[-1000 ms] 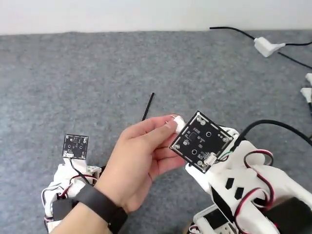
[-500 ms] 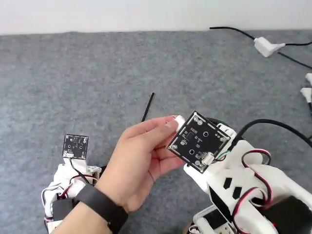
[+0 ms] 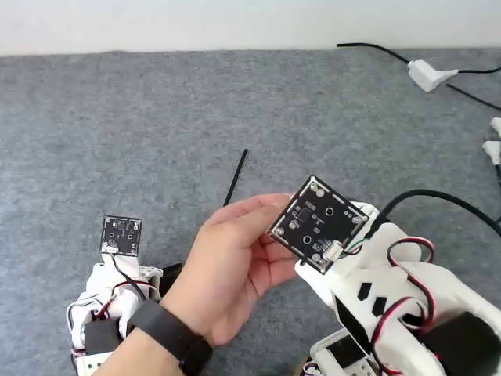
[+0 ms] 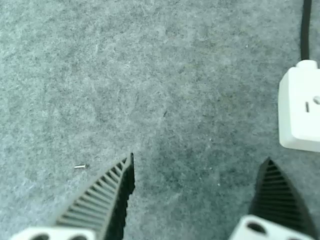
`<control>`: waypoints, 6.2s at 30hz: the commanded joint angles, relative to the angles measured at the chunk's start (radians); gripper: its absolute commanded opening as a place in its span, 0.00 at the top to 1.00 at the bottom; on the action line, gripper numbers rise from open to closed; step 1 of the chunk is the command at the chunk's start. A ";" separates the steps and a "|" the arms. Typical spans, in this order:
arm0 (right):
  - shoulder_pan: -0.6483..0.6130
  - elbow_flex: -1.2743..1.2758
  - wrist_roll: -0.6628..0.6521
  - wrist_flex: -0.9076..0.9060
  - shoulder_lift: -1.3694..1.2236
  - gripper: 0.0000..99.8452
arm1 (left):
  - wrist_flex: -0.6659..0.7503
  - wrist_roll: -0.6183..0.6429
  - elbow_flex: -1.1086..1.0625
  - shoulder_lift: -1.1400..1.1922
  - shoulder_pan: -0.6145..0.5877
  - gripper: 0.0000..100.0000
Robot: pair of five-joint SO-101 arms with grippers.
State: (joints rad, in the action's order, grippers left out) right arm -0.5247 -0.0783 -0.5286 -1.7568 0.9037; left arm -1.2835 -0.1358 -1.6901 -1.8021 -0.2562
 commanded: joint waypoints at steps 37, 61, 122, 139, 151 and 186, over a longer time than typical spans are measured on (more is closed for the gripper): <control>0.005 0.120 -0.011 -0.038 0.054 0.99 | 0.021 0.002 0.007 -0.017 0.006 0.63; 0.012 1.060 0.015 0.509 0.059 0.99 | 0.021 0.002 0.007 -0.017 0.006 0.63; 0.143 0.233 -0.023 0.074 0.062 0.89 | 0.021 0.002 0.007 -0.017 0.011 0.63; 0.143 0.235 -0.021 0.053 0.067 0.89 | 0.021 0.002 0.007 -0.017 0.005 0.63; 0.143 0.235 -0.023 0.051 0.067 0.89 | 0.021 0.002 0.007 -0.017 0.005 0.63; 0.142 0.331 -0.025 0.076 0.067 0.99 | 0.021 0.002 0.007 -0.017 0.006 0.63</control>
State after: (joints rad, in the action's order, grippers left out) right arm -0.4020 0.2317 -0.5409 -1.6955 0.9774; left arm -1.2835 -0.1358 -1.6901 -1.8021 -0.2470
